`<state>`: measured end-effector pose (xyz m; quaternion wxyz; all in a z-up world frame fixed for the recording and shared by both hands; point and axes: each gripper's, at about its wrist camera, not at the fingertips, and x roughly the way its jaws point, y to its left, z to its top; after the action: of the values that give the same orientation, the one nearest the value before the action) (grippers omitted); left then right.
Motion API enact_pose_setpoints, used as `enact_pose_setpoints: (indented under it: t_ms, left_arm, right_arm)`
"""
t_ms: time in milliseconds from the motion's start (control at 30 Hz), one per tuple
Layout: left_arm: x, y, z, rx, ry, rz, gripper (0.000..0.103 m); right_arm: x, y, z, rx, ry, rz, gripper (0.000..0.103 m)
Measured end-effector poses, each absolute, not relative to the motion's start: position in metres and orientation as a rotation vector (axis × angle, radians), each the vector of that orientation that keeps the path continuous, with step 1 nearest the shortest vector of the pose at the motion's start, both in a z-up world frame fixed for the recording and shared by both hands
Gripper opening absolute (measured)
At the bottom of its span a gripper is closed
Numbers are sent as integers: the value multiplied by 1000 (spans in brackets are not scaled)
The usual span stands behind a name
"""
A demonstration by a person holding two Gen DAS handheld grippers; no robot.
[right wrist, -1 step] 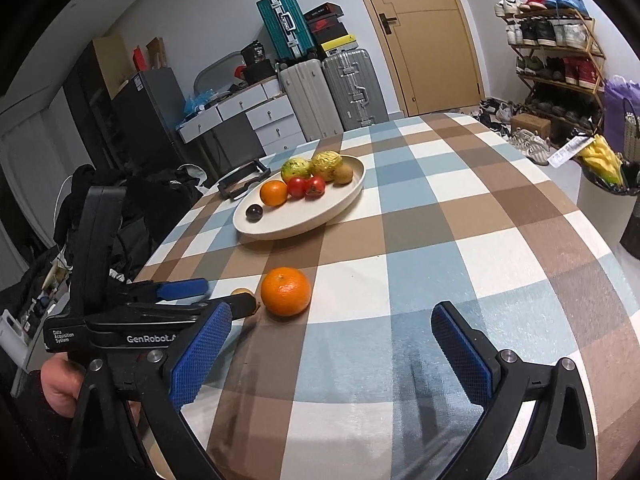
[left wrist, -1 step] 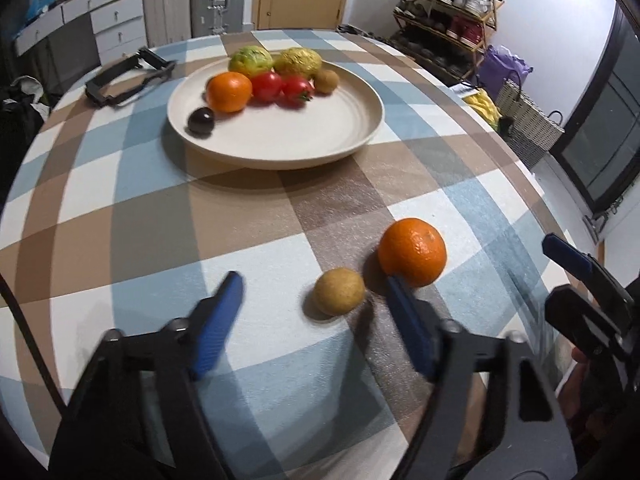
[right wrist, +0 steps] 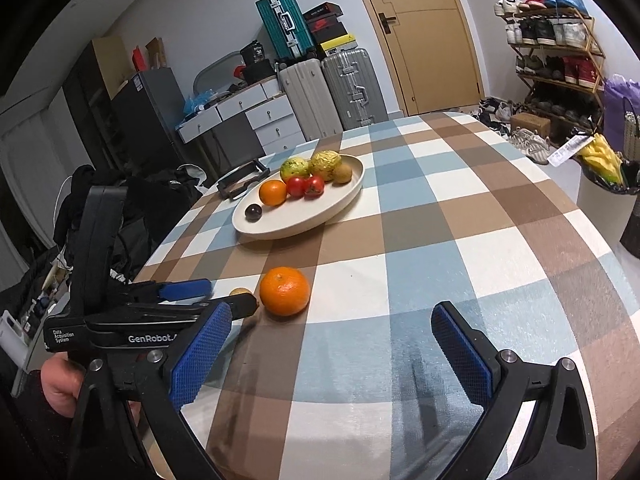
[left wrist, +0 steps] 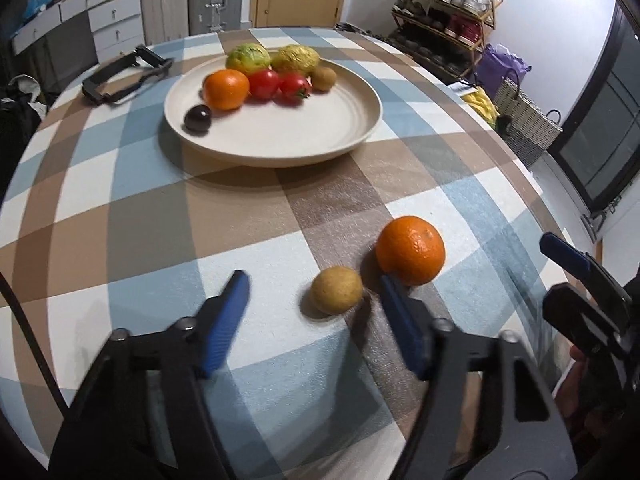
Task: Organize fruits
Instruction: 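Grasp the small brown fruit with the left tool while the right grasps the orange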
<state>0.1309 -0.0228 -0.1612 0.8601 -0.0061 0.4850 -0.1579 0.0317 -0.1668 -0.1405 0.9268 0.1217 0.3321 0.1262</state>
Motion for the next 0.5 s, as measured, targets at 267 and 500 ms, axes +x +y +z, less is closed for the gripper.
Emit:
enact_pose_setpoints:
  t_ms: [267, 500]
  left_arm:
    - [127, -27, -160, 3, 998, -422, 23]
    - [119, -19, -148, -20, 958, -420, 23]
  right_arm:
    - [35, -168, -144, 260, 701, 259, 102]
    - [35, -166, -144, 254, 710, 256, 102]
